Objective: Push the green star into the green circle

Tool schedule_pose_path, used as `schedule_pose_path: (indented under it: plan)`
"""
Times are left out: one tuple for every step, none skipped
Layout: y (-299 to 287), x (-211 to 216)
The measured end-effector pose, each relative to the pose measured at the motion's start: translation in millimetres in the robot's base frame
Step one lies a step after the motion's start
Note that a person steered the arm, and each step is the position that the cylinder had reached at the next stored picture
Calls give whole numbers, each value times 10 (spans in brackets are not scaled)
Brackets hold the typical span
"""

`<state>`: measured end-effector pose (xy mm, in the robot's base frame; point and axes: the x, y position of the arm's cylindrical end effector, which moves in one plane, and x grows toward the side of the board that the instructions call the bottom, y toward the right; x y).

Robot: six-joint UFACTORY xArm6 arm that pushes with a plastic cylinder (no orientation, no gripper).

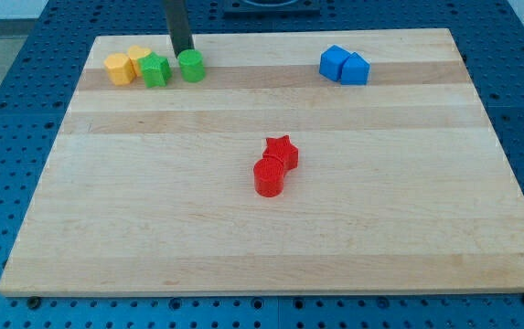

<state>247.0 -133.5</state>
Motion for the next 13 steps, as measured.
schedule_pose_path:
  plan:
    - [243,137]
    - [522,269]
    - [682,320]
    - [624,86]
    - [379,-240]
    - [-54,-342]
    - [-572,-343]
    - [-1059,-344]
    - [-1324,-257]
    - [-1395,10]
    - [-1407,221]
    - [-1410,357]
    - [-1410,433]
